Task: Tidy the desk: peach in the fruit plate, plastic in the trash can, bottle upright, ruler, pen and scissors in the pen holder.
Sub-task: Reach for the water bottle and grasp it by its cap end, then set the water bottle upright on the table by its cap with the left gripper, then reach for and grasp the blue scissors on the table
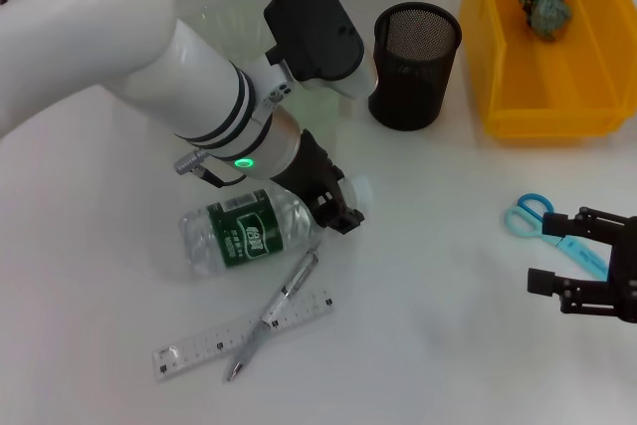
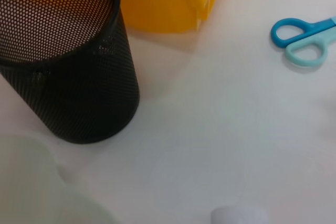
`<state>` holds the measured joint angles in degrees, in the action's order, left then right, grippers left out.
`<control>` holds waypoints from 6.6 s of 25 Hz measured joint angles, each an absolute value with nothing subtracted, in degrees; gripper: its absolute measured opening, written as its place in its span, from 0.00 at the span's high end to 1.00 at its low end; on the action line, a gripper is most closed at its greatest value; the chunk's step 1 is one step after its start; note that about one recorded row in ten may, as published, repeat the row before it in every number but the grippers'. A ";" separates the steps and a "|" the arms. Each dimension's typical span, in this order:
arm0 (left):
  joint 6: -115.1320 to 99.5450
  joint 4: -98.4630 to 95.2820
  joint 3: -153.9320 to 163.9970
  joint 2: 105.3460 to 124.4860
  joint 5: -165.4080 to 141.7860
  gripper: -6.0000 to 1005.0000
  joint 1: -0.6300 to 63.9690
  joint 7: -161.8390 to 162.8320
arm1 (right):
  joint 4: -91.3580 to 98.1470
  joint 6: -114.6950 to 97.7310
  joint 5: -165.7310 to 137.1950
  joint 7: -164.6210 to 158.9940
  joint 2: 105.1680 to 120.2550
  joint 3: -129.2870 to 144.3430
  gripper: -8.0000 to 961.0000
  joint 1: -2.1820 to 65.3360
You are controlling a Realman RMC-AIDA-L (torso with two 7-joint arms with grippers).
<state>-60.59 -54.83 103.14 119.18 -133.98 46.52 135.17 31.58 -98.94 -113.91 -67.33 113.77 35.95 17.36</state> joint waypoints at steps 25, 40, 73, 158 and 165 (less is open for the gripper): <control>-61.71 -72.94 94.78 118.70 -121.99 0.56 33.68 126.49 | 30.14 -98.32 -113.47 -65.22 113.43 35.77 0.13 17.22; -68.05 -63.03 78.17 118.58 -94.35 0.56 27.44 100.15 | 29.05 -96.37 -113.37 -65.23 113.71 35.77 0.13 19.39; -91.20 -15.29 50.88 118.47 -76.03 0.56 21.37 42.89 | 27.16 -94.24 -113.66 -65.33 114.88 36.24 0.14 24.89; -98.53 -28.85 50.80 115.75 -105.91 0.16 18.49 71.13 | 83.55 -99.20 -156.99 -142.06 119.39 72.67 0.15 27.78; -98.26 -28.82 50.80 115.75 -105.91 0.16 18.44 71.15 | 78.06 -94.24 -157.74 -140.78 119.14 74.20 0.15 29.19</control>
<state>-98.26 -28.82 50.80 115.75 -105.91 18.43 71.15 78.06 -94.24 -157.74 -140.78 119.14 74.20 29.19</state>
